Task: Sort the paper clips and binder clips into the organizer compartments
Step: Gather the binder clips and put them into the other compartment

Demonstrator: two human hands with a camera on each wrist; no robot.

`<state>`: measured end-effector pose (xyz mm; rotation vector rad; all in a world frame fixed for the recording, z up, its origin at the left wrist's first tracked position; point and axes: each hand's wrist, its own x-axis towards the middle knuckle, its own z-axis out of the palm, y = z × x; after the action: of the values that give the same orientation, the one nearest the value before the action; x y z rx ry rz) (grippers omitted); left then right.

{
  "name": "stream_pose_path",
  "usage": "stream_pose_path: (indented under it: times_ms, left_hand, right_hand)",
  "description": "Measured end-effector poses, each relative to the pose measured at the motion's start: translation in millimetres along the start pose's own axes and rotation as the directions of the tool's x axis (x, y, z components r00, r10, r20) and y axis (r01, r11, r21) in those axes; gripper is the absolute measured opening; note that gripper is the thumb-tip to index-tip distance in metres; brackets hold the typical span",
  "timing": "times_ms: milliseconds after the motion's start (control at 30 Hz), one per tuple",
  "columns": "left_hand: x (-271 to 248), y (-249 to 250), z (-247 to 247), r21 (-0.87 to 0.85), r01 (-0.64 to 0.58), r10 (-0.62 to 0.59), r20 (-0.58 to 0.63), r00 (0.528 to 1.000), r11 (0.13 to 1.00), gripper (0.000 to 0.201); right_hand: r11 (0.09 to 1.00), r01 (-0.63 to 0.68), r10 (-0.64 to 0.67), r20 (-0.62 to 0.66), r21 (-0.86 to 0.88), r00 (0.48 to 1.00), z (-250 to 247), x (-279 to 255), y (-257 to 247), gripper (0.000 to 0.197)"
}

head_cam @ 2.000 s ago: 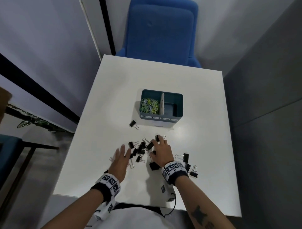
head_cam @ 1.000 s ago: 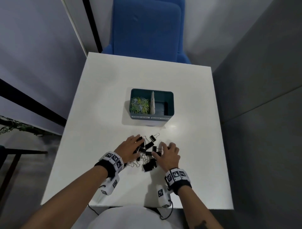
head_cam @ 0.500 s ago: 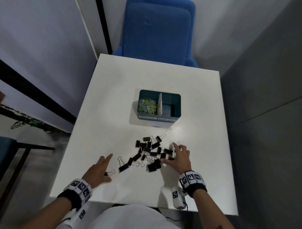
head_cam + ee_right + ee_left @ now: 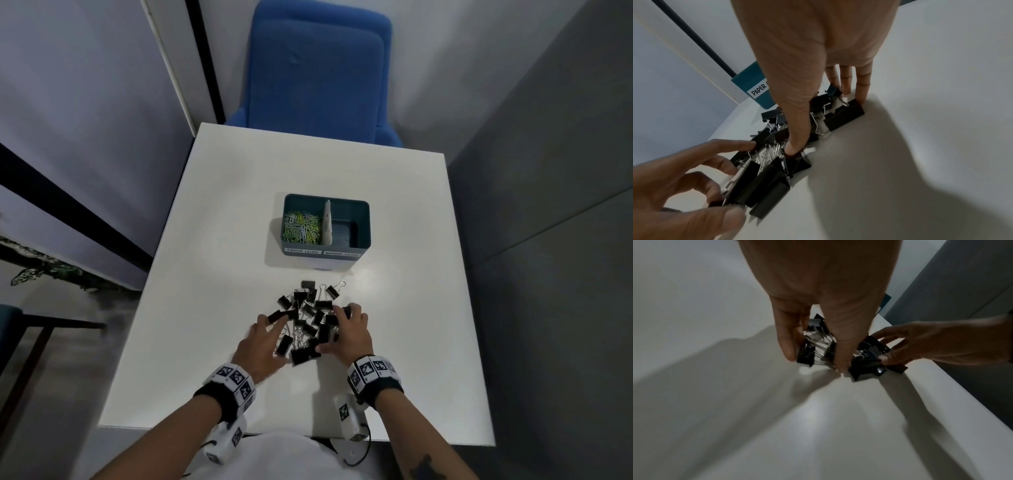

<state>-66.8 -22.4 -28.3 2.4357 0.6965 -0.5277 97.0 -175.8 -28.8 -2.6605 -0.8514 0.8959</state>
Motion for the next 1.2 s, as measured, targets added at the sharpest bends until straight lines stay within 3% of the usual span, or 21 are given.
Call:
stream_pose_path:
  times_ms: [233,333,567,733,900,967,1067,1200]
  left_hand:
    - [12,11,9,-0.028,-0.025,0.022,-0.096,0.995,0.999,0.06]
    - [15,10,12,-0.028,-0.033,0.03,-0.091,0.995,0.999,0.056]
    - [17,1,11,0.031,-0.064,0.066,-0.086,0.994,0.997,0.023]
    - [21,-6,3,0.012,-0.066,0.067,-0.127,0.99,0.998,0.019]
    - [22,-5,-14,-0.054,-0.079,0.071,-0.144,0.987,0.995,0.02]
    - [22,-1,-26,-0.025,-0.075,0.07,-0.177,0.982,0.997,0.017]
    - [25,16,-52,-0.057,-0.089,0.074,-0.23,0.97,0.994,0.014]
    - [49,55,-102,-0.075,-0.18,0.144,-0.34,0.929,0.981,0.019]
  right_hand:
    - [0.983,-0.077,0.085,-0.039,0.167,0.996,2,0,-2,0.072]
    - [0.969,-0.106,0.122,-0.062,0.222,0.991,1,-2,1,0.058]
    - [0.956,-0.12,0.17,-0.17,0.269,0.971,-3,-4,10,0.015]
    - [0.941,-0.042,0.166,-0.352,0.335,0.921,-28,-5,4,0.012]
    - [0.926,0.082,0.138,-0.532,0.368,0.836,-98,27,-25,0.012]
    - [0.913,0.121,0.129,-0.558,0.389,0.82,-127,47,-37,0.01]
    - [0.907,0.127,0.119,-0.534,0.402,0.837,-154,70,-47,0.012]
    - [0.929,0.087,0.133,-0.544,0.359,0.828,-145,71,-36,0.011]
